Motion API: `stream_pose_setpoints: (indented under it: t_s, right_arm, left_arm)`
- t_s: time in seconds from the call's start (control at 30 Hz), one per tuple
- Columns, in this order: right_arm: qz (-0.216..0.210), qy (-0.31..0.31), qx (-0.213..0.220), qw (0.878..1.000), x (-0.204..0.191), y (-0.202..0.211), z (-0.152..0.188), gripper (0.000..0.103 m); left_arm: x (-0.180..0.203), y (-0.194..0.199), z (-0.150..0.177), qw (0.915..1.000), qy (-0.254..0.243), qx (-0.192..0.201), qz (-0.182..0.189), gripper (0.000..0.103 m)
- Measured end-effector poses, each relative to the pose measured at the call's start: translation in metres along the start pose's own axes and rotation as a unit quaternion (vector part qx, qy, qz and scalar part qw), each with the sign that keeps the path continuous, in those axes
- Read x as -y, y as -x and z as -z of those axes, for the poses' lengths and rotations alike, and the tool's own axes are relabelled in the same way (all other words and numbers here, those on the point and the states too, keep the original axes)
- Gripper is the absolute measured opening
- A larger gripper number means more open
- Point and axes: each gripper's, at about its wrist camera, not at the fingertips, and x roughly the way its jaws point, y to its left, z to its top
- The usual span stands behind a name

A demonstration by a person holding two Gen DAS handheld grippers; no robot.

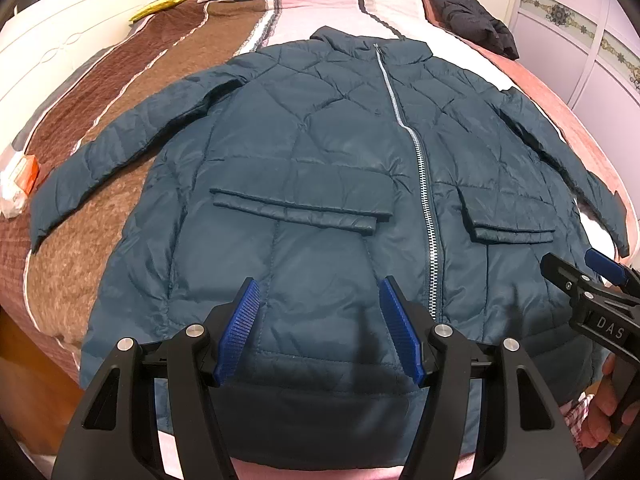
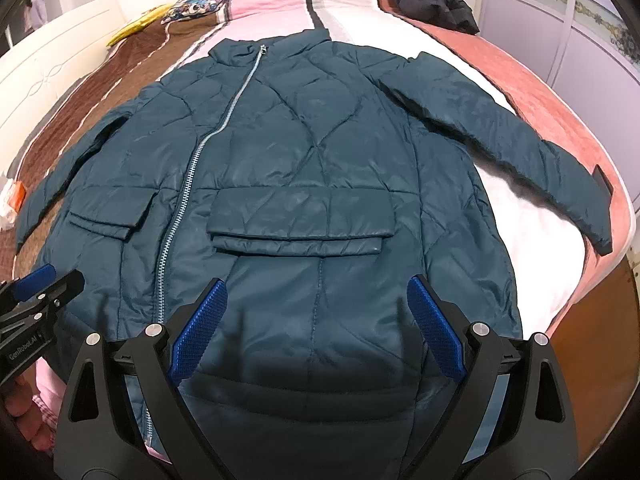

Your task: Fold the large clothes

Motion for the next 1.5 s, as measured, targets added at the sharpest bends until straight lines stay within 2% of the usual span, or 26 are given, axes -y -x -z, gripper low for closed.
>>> stream_pose_setpoints:
  t_s: [1.3,1.5]
  right_arm:
    - [-0.018,-0.045,-0.006,0.999,0.028,-0.010,-0.003,0.091]
    - [-0.021,-0.056,0.004,0.998,0.038,-0.007,-0.008,0.091]
  left_arm:
    - [0.012,-0.013,-0.006,0.9996,-0.021,-0.017,-0.011,0.062]
    - [0.017,-0.015,-0.010,0.9994,-0.027,-0.019,-0.008,0.062]
